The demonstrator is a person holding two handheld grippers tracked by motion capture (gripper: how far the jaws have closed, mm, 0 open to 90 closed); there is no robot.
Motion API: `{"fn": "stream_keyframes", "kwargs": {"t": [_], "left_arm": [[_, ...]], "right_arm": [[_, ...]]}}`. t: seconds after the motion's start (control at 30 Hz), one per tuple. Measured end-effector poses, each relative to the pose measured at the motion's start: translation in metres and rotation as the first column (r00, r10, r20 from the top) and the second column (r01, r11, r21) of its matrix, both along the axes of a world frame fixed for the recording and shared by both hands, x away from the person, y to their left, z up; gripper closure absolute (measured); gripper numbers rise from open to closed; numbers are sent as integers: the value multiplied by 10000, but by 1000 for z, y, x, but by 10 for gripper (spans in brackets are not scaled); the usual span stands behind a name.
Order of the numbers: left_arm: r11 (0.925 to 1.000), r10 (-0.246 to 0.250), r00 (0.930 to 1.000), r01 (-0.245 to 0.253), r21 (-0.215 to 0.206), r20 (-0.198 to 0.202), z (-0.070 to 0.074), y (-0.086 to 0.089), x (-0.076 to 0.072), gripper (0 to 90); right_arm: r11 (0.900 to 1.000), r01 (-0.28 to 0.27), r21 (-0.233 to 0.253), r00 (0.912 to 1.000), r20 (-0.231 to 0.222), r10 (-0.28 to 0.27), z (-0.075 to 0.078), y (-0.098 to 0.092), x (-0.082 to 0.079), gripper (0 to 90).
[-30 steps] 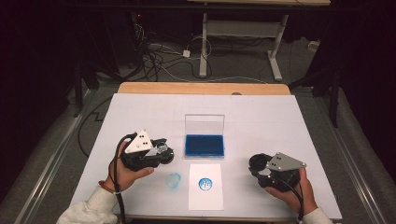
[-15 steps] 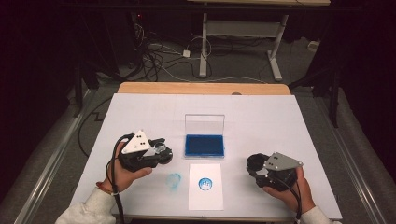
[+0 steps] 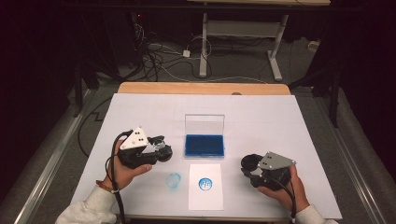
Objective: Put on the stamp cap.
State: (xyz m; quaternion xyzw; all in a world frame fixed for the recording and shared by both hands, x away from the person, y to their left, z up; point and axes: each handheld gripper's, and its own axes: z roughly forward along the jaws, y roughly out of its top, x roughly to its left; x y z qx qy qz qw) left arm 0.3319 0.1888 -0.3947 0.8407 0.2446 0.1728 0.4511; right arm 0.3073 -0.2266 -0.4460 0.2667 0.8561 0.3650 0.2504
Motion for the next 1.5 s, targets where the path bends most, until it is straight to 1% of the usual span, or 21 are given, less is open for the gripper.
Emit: {"fn": "stream_keyframes", "kwargs": {"t": [0.03, 0.07, 0.13, 0.2, 0.23, 0.33, 0.37, 0.43, 0.57, 0.63, 0.73, 0.83, 0.93, 1.0, 1.07, 1.17, 1.33, 1.4, 1.43, 1.5], "left_arm": [[10000, 21, 10000, -21, 1, 53, 1, -1, 0, 546], [10000, -59, 10000, 59, -43, 53, 2, -3, 0, 546], [9999, -89, 9999, 90, -98, 97, 4, -7, 1, 546], [9995, -226, 9997, 227, -234, 71, 6, -9, 2, 546], [9994, -231, 9996, 234, -239, 158, 8, -11, 2, 546], [9987, -364, 9990, 373, -349, 253, 12, -17, 2, 546], [9982, -450, 9987, 460, -389, 252, 13, -19, 2, 546], [9971, -591, 9979, 604, -462, 280, 15, -22, 2, 546], [9955, -751, 9967, 768, -550, 314, 18, -30, 2, 546], [9944, -859, 9957, 878, -582, 343, 19, -34, 2, 546], [9929, -1043, 9939, 1062, -541, 370, 20, -42, 2, 546], [9905, -1220, 9917, 1243, -592, 403, 21, -50, 2, 546], [9886, -1343, 9899, 1370, -628, 450, 23, -57, 2, 546], [9867, -1442, 9885, 1472, -690, 466, 23, -61, 3, 546], [9850, -1530, 9873, 1559, -738, 433, 23, -65, 3, 546], [9827, -1641, 9857, 1667, -810, 374, 23, -72, 5, 546], [9805, -1732, 9839, 1764, -861, 438, 23, -81, 6, 546], [9795, -1770, 9832, 1804, -895, 446, 23, -83, 6, 546], [9793, -1779, 9830, 1814, -895, 461, 23, -85, 6, 546], [9790, -1795, 9826, 1832, -899, 477, 23, -87, 6, 546]], "right_arm": [[10000, -81, 4, 10000, -8, 81, -1, 3, 0, 388], [9999, -113, 42, 9999, 4, 113, -1, 5, 0, 388], [9992, -238, 325, 9997, -67, 240, 0, 10, 1, 388], [9992, -289, 267, 9996, -35, 290, 0, 17, 2, 388], [9992, -338, 219, 9994, -44, 339, 0, 21, 3, 388], [9982, -552, 221, 9984, -135, 555, -1, 32, 6, 388], [9978, -635, 185, 9980, -62, 636, -1, 36, 7, 388], [9968, -701, 383, 9975, -87, 705, 0, 44, 10, 389], [9947, -888, 524, 9959, -117, 895, 1, 59, 15, 389], [9924, -1032, 674, 9942, -237, 1050, 1, 66, 18, 389], [9898, -1151, 834, 9926, -283, 1178, 1, 74, 21, 389], [9898, -1162, 828, 9925, -295, 1190, 2, 81, 23, 389], [9873, -1310, 895, 9907, -243, 1337, 4, 87, 25, 389], [9851, -1499, 846, 9881, -224, 1522, 4, 92, 25, 390], [9851, -1556, 727, 9875, -151, 1571, 4, 97, 26, 389], [9831, -1579, 923, 9870, -140, 1599, 5, 104, 26, 390], [9799, -1553, 1255, 9872, -154, 1584, 6, 113, 26, 389], [9775, -1431, 1550, 9888, -207, 1481, 6, 115, 26, 390], [9769, -1451, 1571, 9885, -199, 1500, 6, 115, 27, 389], [9768, -1265, 1728, 9911, -195, 1318, 6, 117, 27, 389]]}}
